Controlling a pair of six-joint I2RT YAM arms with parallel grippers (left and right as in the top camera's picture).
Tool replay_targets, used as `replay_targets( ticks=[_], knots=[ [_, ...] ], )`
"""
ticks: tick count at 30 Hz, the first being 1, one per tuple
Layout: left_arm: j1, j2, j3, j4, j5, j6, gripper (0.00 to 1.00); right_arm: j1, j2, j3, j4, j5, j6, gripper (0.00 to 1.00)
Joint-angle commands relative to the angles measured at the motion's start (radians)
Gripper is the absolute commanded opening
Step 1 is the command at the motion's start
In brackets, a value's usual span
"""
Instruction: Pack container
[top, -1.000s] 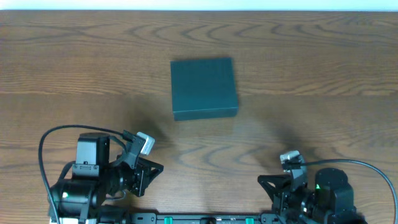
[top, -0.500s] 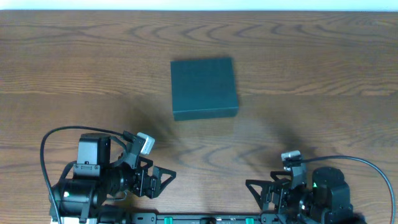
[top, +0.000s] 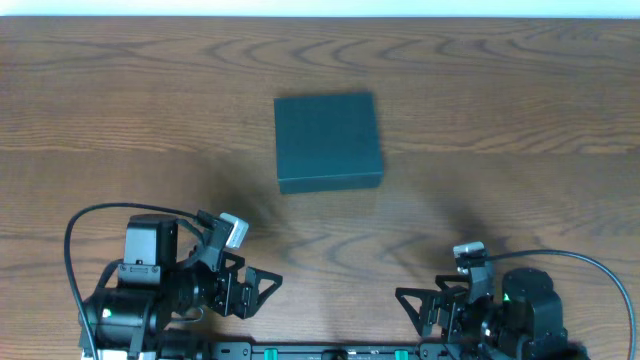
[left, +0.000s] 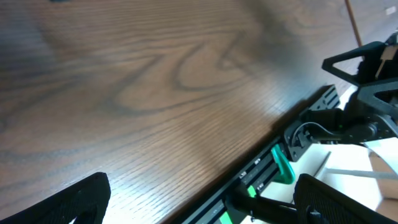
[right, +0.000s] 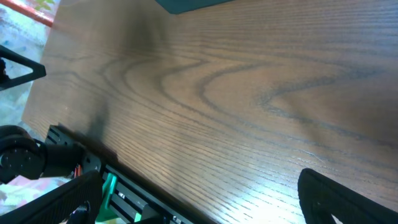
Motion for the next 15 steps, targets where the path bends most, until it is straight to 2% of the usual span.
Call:
replay_targets(
  ticks=[1,6,10,15],
  knots=[
    [-0.005,-0.046,-0.001,0.018,-0.098,-0.008,0.95,0.007,-0.009,-0.008,-0.004,0.003,0.011,0.99],
    [-0.002,-0.175,-0.008,0.163,-0.376,-0.008,0.95,0.007,-0.009,-0.008,-0.004,0.003,0.011,0.99],
    [-0.002,-0.304,-0.037,0.222,-0.596,-0.010,0.95,0.007,-0.009,-0.008,-0.004,0.003,0.011,0.99],
    [0.031,-0.452,-0.117,0.232,-0.766,-0.108,0.95,0.007,-0.009,-0.008,-0.004,0.003,0.011,0.99]
  ],
)
